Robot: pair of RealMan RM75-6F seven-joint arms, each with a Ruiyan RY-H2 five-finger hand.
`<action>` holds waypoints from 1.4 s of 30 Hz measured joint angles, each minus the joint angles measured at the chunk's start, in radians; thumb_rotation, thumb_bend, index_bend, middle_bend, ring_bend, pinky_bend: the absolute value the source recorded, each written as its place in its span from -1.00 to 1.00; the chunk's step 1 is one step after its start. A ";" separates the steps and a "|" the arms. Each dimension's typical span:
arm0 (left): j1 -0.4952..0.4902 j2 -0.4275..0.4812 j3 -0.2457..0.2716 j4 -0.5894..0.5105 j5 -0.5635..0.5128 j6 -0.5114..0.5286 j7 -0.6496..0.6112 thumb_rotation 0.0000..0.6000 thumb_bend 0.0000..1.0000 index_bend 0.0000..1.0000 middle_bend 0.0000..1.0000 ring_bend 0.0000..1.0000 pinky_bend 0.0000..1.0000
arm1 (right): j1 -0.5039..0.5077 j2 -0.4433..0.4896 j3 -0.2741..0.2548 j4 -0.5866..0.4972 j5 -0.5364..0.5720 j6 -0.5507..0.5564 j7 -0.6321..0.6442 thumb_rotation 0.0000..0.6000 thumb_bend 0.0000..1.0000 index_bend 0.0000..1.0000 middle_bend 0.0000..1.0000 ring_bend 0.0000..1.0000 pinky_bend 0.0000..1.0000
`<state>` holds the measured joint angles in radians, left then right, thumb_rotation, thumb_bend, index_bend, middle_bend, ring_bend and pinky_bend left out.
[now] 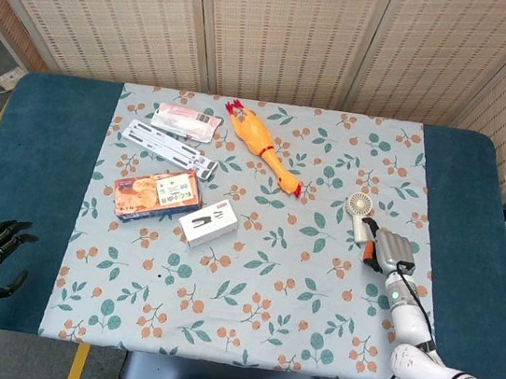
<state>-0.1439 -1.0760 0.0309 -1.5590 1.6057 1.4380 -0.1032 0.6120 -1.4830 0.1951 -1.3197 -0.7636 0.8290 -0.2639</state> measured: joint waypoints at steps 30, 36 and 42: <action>0.004 0.004 0.002 -0.003 0.003 0.005 -0.002 1.00 -0.23 -0.50 -0.75 -0.80 -0.40 | 0.018 -0.029 0.001 0.063 0.006 -0.027 0.026 1.00 0.65 -0.75 0.66 0.10 0.37; 0.001 0.003 0.001 -0.003 0.001 0.001 -0.003 1.00 -0.23 -0.49 -0.75 -0.80 -0.40 | 0.019 -0.032 -0.003 0.068 0.006 -0.031 0.027 1.00 0.65 -0.75 0.66 0.10 0.37; 0.000 0.003 0.000 -0.001 0.000 0.000 -0.006 1.00 -0.23 -0.49 -0.75 -0.80 -0.40 | 0.020 -0.036 -0.004 0.075 0.008 -0.034 0.028 1.00 0.65 -0.75 0.66 0.10 0.37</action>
<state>-0.1436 -1.0729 0.0306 -1.5605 1.6053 1.4377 -0.1090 0.6325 -1.5192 0.1911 -1.2446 -0.7561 0.7947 -0.2359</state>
